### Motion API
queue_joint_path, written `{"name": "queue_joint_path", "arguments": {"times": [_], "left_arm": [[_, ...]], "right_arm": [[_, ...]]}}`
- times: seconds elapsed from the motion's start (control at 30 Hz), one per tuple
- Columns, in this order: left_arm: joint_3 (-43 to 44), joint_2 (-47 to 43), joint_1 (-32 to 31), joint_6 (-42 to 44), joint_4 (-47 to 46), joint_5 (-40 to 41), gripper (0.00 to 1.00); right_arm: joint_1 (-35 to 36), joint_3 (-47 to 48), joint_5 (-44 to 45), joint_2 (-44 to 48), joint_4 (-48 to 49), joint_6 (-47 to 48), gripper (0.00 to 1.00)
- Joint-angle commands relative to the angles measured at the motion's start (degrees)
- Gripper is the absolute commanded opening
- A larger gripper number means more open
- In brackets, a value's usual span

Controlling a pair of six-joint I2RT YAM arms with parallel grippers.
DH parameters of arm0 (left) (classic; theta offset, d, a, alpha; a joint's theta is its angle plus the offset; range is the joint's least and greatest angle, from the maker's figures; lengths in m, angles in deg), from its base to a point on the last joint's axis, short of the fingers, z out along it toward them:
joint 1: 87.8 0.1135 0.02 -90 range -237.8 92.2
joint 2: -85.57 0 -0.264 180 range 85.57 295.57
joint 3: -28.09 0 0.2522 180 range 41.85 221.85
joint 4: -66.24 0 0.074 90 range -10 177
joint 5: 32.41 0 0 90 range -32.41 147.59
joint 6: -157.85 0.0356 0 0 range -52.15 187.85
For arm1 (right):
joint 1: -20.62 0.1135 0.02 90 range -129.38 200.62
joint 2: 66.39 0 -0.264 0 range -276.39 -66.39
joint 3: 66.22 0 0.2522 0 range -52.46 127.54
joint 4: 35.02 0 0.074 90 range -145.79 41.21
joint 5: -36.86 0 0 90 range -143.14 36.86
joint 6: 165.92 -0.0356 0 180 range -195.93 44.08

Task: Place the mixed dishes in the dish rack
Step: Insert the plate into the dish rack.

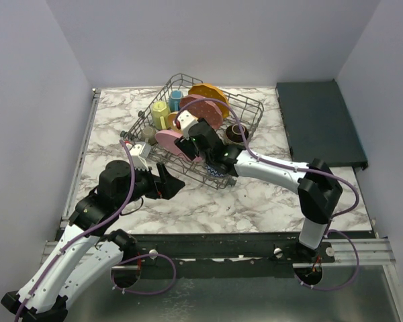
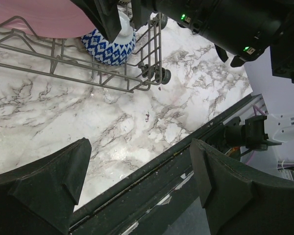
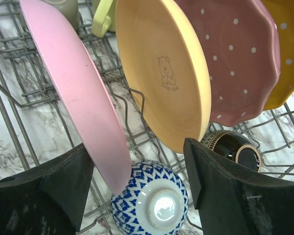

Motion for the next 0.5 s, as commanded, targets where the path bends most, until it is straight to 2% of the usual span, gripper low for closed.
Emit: {"name": "queue_joint_path", "arguments": {"times": [0.0, 0.3, 0.47], "left_arm": [[-0.50, -0.20, 0.41, 0.79, -1.23, -0.96, 0.90], [-0.50, 0.05, 0.50, 0.80, -1.22, -0.98, 0.90], [-0.58, -0.07, 0.50, 0.71, -1.23, -0.96, 0.90]], "right_arm": [[0.39, 1.66, -2.37, 2.47, -1.50, -2.36, 0.80], [0.39, 1.16, -6.49, 7.85, -2.92, -6.17, 0.82], [0.39, -2.41, -6.39, 12.89, -3.26, -9.33, 0.82]]}}
